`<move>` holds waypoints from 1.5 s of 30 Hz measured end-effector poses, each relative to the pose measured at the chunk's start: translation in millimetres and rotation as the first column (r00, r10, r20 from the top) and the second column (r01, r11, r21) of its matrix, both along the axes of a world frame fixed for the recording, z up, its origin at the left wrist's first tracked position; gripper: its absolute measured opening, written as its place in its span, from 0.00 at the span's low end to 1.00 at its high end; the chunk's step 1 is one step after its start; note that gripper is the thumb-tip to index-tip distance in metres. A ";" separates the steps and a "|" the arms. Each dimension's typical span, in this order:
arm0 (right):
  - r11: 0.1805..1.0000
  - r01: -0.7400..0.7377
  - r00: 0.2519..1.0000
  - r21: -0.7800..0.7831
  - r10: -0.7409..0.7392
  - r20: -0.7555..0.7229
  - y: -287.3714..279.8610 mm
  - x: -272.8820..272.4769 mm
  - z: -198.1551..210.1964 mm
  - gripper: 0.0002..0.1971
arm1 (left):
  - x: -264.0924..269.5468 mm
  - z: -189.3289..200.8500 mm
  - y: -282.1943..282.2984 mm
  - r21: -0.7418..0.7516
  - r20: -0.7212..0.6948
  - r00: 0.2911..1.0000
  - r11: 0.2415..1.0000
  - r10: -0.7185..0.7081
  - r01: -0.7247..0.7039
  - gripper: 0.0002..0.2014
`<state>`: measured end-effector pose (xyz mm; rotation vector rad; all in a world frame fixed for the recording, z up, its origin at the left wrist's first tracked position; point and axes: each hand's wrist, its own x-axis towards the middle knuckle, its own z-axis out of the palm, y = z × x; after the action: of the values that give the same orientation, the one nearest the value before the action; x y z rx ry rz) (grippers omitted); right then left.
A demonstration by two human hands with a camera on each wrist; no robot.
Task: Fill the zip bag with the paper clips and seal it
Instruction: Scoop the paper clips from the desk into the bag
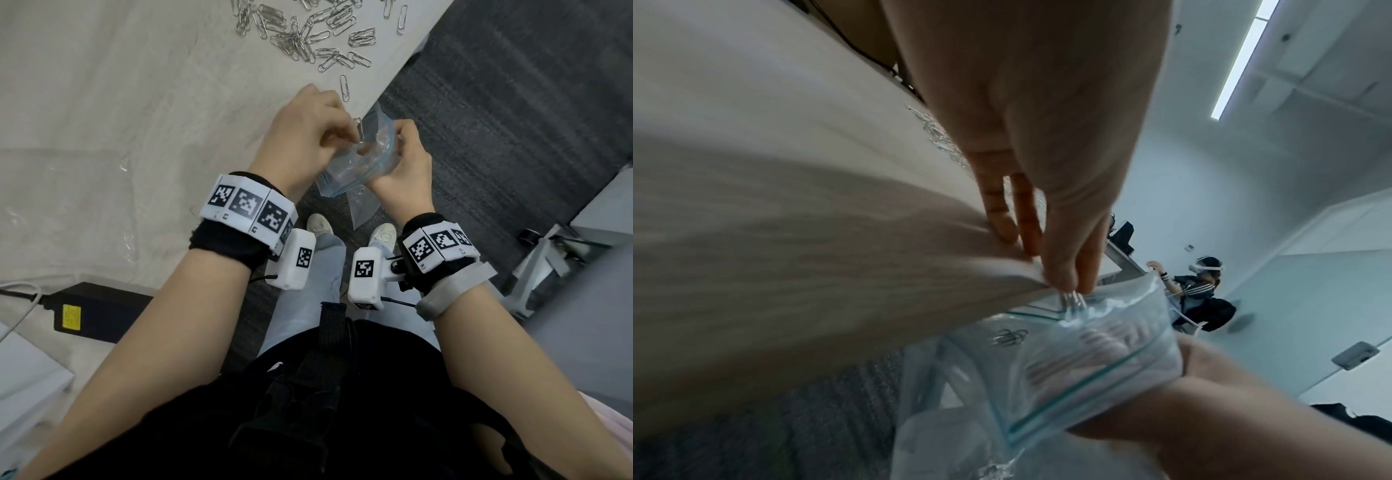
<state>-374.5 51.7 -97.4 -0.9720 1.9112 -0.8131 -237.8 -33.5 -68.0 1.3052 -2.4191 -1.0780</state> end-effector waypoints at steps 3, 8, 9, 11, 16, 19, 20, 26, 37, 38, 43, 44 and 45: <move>1.000 0.002 1.000 -0.005 -0.002 0.005 -0.4 -2.2 0.6 0.24 | 2.5 2.6 -6.5 0.000 -0.052 0.998 1.000 0.027 -0.027 0.07; 0.999 0.034 0.999 0.011 -0.034 0.011 -2.6 -9.8 -5.3 0.21 | 22.2 1.1 -41.6 -0.110 -0.157 0.887 0.885 0.433 -0.452 0.15; 0.999 0.044 0.999 0.015 -0.044 0.010 -3.6 -12.2 -7.1 0.21 | 27.7 -0.8 -52.0 -0.109 -0.147 0.855 0.851 0.497 -0.514 0.18; 0.998 0.066 0.998 0.019 -0.066 0.016 -6.0 -16.2 -9.2 0.20 | 35.5 -6.5 -72.4 -0.132 -0.057 0.816 0.806 0.575 -0.577 0.26; 0.996 0.086 0.996 0.029 -0.086 -0.006 -15.2 -23.8 -11.7 0.20 | 35.2 -11.8 -107.4 -0.210 0.187 0.790 0.809 0.584 -0.549 0.37; 0.995 0.096 0.995 0.032 -0.096 -0.014 -19.9 -27.0 -11.6 0.19 | 27.3 -13.9 -115.7 -0.158 0.278 0.812 0.858 0.513 -0.488 0.39; 0.994 0.101 0.995 0.030 -0.100 -0.016 -21.4 -27.7 -10.9 0.19 | 23.8 -15.9 -116.5 -0.146 0.314 0.818 0.876 0.482 -0.460 0.38; 0.992 0.115 0.993 0.052 -0.114 -0.011 -32.7 -27.2 -8.0 0.22 | 2.2 -21.8 -91.8 -0.086 0.364 0.887 0.958 0.285 -0.273 0.33; 0.991 0.117 0.993 0.061 -0.116 -0.028 -41.4 -26.5 -7.7 0.18 | 24.1 -10.1 -142.5 -0.248 0.244 0.802 0.834 0.546 -0.492 0.30; 0.991 0.120 0.993 0.057 -0.119 -0.029 -41.8 -26.4 -7.3 0.18 | 25.2 -9.2 -150.2 -0.256 0.267 0.792 0.833 0.549 -0.491 0.30; 0.990 0.133 0.991 0.046 -0.132 -0.028 -43.7 -26.8 -8.6 0.20 | 24.1 -16.2 -158.6 -0.188 0.356 0.815 0.889 0.458 -0.418 0.28; 0.990 0.131 0.991 0.046 -0.130 -0.029 -43.9 -26.7 -8.7 0.20 | 22.3 -17.8 -155.7 -0.181 0.362 0.825 0.901 0.434 -0.394 0.28; 0.990 0.129 0.991 0.047 -0.128 -0.030 -44.3 -27.1 -9.8 0.20 | 19.9 -18.5 -151.9 -0.174 0.361 0.838 0.912 0.410 -0.371 0.27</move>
<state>-401.6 7.3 -107.2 -0.8406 2.0239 -0.8267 -217.8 -185.4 -86.4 2.0284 -2.2523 -0.6234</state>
